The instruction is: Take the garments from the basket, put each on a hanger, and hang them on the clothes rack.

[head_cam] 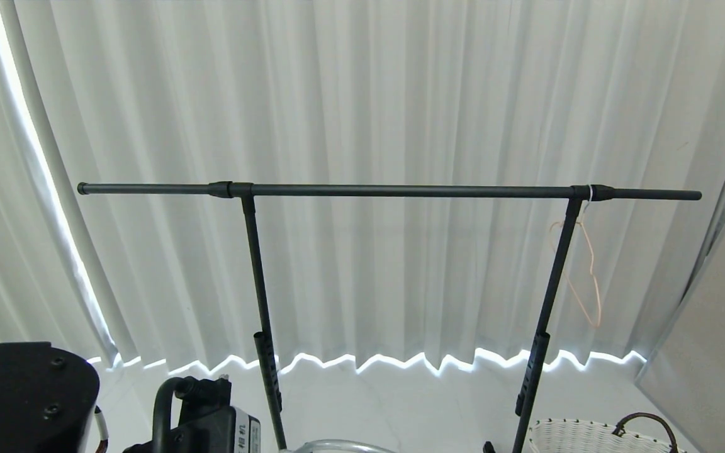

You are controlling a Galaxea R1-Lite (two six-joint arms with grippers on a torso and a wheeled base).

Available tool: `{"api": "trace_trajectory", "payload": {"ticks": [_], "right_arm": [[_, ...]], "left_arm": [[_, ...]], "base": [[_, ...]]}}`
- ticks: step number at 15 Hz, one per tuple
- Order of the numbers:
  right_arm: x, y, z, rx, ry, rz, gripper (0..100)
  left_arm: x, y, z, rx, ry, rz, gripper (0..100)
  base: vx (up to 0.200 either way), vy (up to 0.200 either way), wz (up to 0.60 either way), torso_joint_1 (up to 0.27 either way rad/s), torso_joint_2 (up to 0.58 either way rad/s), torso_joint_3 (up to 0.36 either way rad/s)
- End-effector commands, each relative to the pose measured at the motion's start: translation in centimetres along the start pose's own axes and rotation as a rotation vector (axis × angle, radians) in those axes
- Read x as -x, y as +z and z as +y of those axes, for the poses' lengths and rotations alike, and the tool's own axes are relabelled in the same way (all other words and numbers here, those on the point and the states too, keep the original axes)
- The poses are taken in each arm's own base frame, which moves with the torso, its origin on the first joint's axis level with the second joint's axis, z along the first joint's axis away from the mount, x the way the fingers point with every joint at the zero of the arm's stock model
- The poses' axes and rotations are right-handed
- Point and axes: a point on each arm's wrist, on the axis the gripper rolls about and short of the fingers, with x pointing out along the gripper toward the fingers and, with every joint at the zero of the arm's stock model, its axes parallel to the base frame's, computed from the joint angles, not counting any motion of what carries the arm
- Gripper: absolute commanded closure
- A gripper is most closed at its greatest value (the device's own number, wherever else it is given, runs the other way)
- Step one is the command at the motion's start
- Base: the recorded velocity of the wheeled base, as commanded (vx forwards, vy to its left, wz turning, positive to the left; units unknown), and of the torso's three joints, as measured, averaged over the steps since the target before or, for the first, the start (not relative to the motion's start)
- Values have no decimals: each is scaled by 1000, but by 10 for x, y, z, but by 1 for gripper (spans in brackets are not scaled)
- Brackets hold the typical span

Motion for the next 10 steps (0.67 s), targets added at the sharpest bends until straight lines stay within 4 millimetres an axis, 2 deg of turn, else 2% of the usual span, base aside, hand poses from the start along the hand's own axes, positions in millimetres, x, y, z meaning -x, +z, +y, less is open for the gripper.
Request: {"api": "trace_trajectory", "payload": {"ticks": [1, 5, 6, 10], "right_arm": [[1, 0, 0, 0, 1, -3, 100], [1, 0, 0, 3, 1, -2, 100], [1, 0, 0, 8, -1, 0, 0], [0, 2, -7, 1, -71, -9, 0]], "left_arm": [[0, -1, 0, 1, 0, 4, 100], [-1, -1, 0, 2, 0, 8, 100], [-1, -1, 0, 1, 1, 6, 100], [1, -6, 2, 18, 23, 24, 100]], "base": [[0, 0, 0, 0, 0, 0], [0, 0, 0, 0, 0, 0], [0, 0, 0, 0, 0, 0], [0, 0, 0, 0, 0, 0]]}}
